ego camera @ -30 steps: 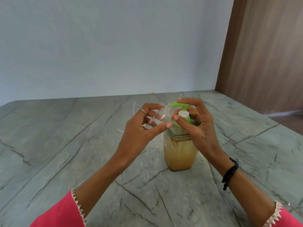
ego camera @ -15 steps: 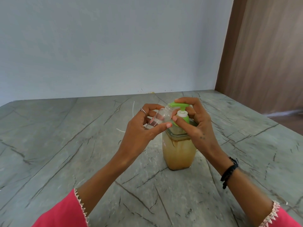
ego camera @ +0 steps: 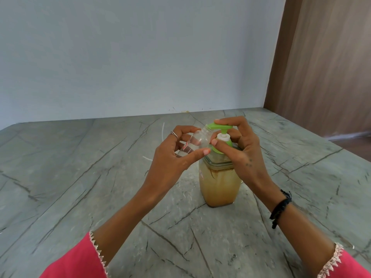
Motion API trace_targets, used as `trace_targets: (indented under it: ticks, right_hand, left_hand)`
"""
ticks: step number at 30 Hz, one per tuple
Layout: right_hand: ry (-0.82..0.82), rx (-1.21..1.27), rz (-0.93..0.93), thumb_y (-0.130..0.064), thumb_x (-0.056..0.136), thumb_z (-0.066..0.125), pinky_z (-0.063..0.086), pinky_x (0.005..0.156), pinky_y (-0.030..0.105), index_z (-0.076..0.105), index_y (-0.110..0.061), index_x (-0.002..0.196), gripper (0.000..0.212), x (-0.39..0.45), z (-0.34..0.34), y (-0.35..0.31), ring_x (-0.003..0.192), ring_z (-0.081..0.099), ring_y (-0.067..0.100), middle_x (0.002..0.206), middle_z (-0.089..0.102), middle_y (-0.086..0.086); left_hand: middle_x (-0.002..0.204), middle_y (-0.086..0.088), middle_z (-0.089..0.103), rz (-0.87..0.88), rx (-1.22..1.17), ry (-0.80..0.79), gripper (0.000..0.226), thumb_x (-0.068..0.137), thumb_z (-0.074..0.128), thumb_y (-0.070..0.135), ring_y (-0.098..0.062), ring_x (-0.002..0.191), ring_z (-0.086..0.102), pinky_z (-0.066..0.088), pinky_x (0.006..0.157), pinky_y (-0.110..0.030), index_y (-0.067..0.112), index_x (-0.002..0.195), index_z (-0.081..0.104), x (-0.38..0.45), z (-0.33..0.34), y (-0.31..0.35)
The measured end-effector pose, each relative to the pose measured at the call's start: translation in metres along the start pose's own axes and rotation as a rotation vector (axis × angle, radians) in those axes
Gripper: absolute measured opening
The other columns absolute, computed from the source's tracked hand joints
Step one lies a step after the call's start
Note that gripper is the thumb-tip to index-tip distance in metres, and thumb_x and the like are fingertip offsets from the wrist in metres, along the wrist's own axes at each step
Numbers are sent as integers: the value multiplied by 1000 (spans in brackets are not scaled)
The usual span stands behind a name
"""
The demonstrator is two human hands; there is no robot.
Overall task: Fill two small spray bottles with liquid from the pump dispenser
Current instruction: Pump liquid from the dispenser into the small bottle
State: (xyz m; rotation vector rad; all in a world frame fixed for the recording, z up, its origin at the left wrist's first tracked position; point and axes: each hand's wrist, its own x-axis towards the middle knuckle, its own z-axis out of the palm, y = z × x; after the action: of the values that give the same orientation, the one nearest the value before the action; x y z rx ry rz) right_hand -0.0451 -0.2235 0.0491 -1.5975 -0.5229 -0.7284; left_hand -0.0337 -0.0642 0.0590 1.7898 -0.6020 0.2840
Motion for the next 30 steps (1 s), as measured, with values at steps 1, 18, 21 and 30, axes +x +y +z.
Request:
trace_targets:
  ticks: [1, 18, 21, 30]
  right_hand:
    - [11, 8, 10, -16, 79, 69, 57, 70, 30, 60, -41, 94, 30, 0, 0, 0, 84, 71, 19, 90, 73, 2]
    - [-40, -63, -26, -25, 82, 62, 58, 76, 42, 54, -42, 112, 36, -2, -2, 0, 87, 68, 23, 96, 68, 6]
    - [-38, -54, -23, -22, 82, 64, 58, 75, 43, 56, -38, 111, 34, -1, -1, -1, 84, 68, 24, 92, 69, 9]
    - [23, 45, 78, -11, 77, 65, 54, 61, 22, 60, -24, 87, 18, 1, 1, -4, 76, 70, 15, 81, 72, -3]
  left_hand:
    - [90, 13, 62, -1, -5, -4, 43, 60, 67, 46, -12, 83, 63, 58, 63, -29, 37, 100, 54, 0, 0, -1]
    - [94, 17, 61, 26, -10, 12, 40, 61, 65, 45, -9, 87, 64, 58, 69, -23, 41, 98, 51, 0, 1, 0]
    - [94, 16, 62, 34, -6, 16, 39, 61, 66, 45, -10, 87, 64, 58, 70, -24, 41, 98, 51, 0, 0, 0]
    - [86, 17, 63, 10, -12, -3, 48, 60, 69, 45, -9, 82, 63, 54, 63, -22, 31, 104, 57, -2, 1, -5]
